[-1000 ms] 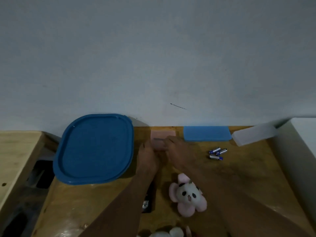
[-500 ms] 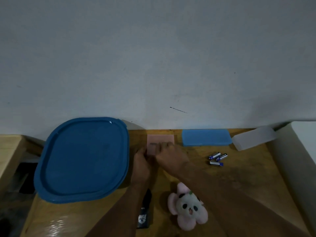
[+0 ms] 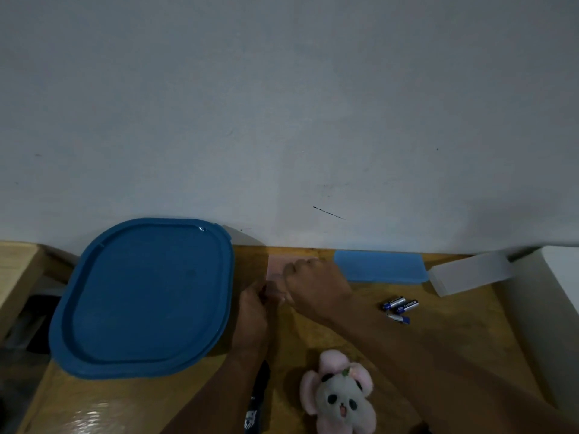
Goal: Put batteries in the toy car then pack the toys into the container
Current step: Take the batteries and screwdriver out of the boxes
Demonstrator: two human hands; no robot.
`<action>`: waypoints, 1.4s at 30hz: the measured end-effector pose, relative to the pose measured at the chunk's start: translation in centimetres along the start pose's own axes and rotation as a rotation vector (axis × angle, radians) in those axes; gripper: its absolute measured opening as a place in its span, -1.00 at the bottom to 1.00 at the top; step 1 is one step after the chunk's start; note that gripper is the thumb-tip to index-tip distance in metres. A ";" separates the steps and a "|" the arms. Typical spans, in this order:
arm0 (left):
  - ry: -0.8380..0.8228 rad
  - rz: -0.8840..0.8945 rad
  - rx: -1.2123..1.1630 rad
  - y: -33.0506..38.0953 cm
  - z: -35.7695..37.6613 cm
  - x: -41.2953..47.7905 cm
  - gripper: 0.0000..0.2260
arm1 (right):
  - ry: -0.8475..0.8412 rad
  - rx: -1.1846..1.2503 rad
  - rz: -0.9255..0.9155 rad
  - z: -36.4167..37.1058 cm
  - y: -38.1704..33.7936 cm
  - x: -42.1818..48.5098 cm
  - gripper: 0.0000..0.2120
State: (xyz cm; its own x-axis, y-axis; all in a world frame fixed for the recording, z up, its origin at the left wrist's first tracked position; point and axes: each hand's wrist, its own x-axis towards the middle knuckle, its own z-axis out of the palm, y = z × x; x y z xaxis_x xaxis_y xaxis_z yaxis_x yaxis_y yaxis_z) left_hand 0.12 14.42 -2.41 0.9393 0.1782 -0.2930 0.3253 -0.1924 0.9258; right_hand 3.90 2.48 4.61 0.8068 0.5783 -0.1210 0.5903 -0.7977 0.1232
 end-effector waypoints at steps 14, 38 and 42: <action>0.016 0.003 0.104 0.2 0.2 0.2 -0.90 | 0.437 0.374 0.347 4.7 2.0 1.4 -0.64; 0.057 0.152 0.760 1.2 0.1 -3.2 -0.74 | 0.149 0.373 0.352 1.4 0.8 -1.6 -0.84; 0.051 0.491 1.001 2.2 0.0 -5.2 -0.67 | 0.138 0.433 0.400 1.5 1.5 -4.6 -0.74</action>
State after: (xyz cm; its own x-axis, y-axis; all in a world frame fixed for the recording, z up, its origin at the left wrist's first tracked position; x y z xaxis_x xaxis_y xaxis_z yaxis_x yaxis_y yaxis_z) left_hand -4.05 13.05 1.17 0.9919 -0.0961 0.0830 -0.1179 -0.9395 0.3215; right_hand 1.01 -1.63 3.91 0.9770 0.2126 -0.0158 0.1996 -0.9382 -0.2826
